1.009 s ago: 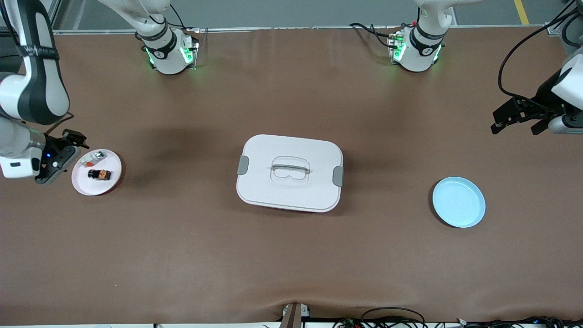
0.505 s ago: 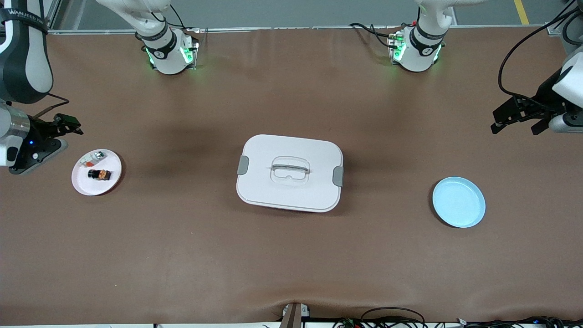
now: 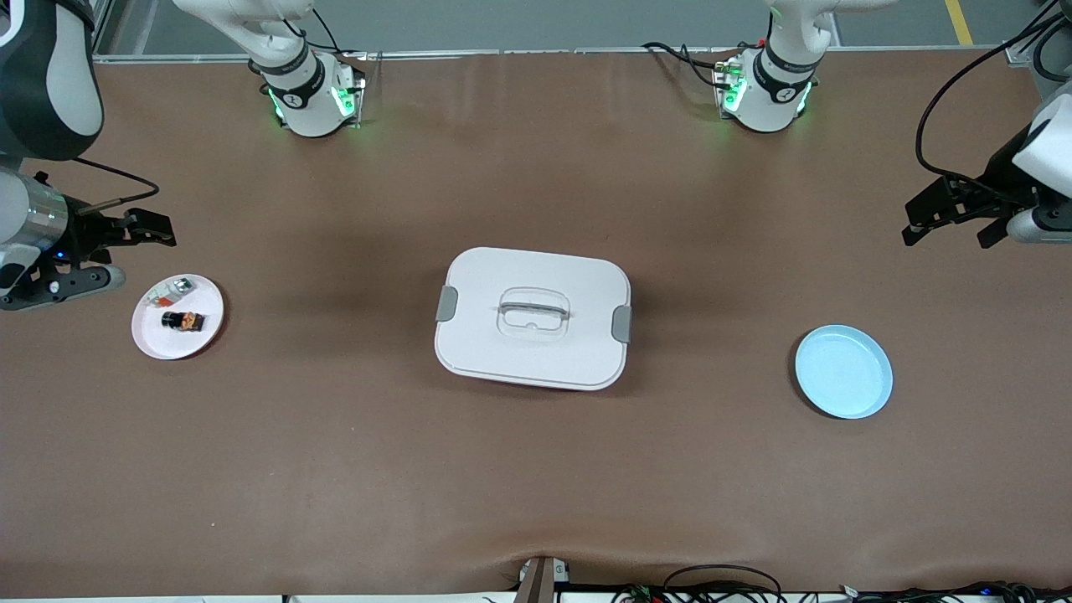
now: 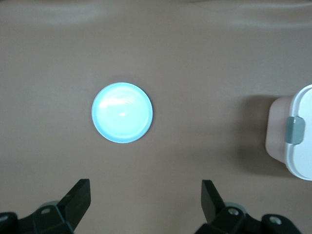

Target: Transfer orange switch to right arm and place

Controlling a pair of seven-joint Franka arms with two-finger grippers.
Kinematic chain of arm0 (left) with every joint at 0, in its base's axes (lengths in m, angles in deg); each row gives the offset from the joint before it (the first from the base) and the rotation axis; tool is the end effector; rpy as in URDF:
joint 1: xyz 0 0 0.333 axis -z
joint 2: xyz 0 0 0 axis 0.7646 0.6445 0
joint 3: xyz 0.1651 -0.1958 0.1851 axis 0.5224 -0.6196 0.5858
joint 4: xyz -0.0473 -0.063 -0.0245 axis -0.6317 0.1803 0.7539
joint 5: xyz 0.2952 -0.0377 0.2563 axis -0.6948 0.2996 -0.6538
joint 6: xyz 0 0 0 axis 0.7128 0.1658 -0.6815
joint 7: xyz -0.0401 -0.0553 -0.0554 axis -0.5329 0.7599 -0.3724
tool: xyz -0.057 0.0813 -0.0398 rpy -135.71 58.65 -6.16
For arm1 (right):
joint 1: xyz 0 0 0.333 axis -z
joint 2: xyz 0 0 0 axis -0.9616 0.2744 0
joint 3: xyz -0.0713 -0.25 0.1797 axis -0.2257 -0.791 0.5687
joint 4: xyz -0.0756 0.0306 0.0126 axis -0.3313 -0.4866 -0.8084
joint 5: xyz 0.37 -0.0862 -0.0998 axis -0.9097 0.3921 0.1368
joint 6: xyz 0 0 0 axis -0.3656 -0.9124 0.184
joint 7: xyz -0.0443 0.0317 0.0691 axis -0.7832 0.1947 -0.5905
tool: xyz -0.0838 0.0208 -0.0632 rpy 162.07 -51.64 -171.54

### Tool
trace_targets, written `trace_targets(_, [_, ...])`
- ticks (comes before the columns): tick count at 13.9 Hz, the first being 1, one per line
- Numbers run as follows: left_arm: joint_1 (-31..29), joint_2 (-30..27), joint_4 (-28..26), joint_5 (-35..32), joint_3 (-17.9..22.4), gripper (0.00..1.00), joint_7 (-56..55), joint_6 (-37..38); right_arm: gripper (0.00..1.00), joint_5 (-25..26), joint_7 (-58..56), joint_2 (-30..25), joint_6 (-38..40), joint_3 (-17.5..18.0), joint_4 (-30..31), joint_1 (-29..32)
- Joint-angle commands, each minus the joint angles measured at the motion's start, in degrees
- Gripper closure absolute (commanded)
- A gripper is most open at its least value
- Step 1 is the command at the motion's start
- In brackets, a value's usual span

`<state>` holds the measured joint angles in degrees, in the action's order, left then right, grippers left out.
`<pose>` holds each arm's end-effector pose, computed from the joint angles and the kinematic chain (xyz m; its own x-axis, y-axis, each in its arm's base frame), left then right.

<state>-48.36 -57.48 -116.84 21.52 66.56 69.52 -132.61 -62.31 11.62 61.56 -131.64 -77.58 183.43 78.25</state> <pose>0.5512 -0.0345 0.6269 0.9900 -0.0442 0.1340 -0.0460 -0.9989 0.0107 0.5666 -0.0307 0.5191 0.9416 0.2208 -0.2541 0.2237 -0.9745 -0.0180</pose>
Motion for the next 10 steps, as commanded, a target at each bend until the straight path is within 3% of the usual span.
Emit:
trace_targets(1, [1.0, 0.1, 2.7, -1.9, 0.7, 0.0, 1.0, 1.4, 0.0, -1.3, 3.3, 1.1, 1.2, -0.3, -2.4, 0.1])
trace_targets(6, [0.4, 0.3, 2.6, -1.7, 0.9, 0.0, 0.6, 2.2, 0.0, -1.9, 11.1, 1.1, 1.5, -0.4, -3.7, 0.7])
trace_targets(10, [0.2, 0.3, 2.6, -1.9, 1.0, 0.0, 0.6, 2.3, 0.0, -1.8, 15.5, 1.3, 5.0, -0.2, -12.3, 0.6])
